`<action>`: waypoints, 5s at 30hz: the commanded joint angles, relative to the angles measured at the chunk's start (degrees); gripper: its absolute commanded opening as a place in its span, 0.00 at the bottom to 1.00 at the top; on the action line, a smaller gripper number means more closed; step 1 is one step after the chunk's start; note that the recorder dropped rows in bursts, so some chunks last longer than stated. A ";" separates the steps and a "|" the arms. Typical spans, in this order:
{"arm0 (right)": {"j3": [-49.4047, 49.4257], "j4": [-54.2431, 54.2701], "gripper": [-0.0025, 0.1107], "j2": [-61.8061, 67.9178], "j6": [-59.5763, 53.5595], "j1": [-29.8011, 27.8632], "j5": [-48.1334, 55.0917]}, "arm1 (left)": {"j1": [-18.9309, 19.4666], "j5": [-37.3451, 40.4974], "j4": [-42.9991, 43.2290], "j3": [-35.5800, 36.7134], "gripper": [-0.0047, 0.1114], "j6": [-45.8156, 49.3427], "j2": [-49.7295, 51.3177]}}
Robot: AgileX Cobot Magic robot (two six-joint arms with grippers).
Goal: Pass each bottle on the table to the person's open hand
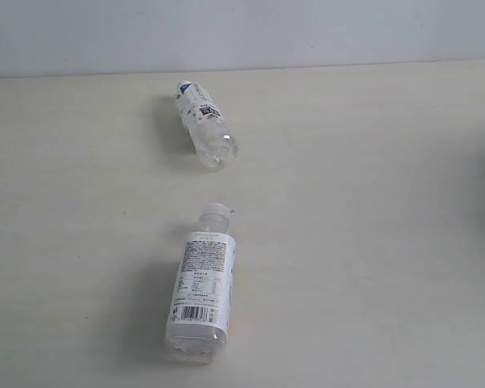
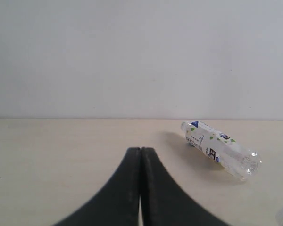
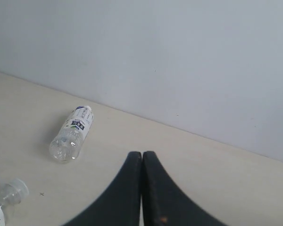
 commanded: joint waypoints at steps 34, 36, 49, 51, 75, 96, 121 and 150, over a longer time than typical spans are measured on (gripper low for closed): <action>0.21 -0.40 0.02 -0.32 1.53 -0.22 -1.15 | -0.28 -0.13 -0.36 0.16 0.04 0.34 -0.40; 0.21 -0.02 0.02 -0.32 1.51 -0.22 -1.15 | -0.28 -0.13 -0.36 0.16 0.04 0.34 -0.40; 0.21 -0.02 0.02 -0.32 1.51 -0.22 -1.15 | -0.28 -0.13 -0.36 0.16 0.04 0.34 -0.40; 0.21 -0.02 0.02 -0.32 1.51 -0.22 -1.15 | -0.28 -0.13 -0.36 0.16 0.04 0.34 -0.40; 0.21 0.09 0.02 -3.71 1.51 -0.22 -0.83 | -0.28 -0.13 -0.36 0.16 0.04 0.34 -0.40; 0.21 -3.79 0.02 -19.52 1.44 -0.22 1.21 | -0.28 -0.13 -0.36 0.16 0.04 0.34 -0.40; -70.62 33.38 0.29 80.88 -17.77 -0.22 37.58 | -0.28 -0.13 -0.36 0.16 0.04 0.34 -0.40; -92.47 28.13 0.84 114.83 -24.45 4.78 21.84 | -0.28 -0.13 -0.36 0.16 0.04 0.34 -0.40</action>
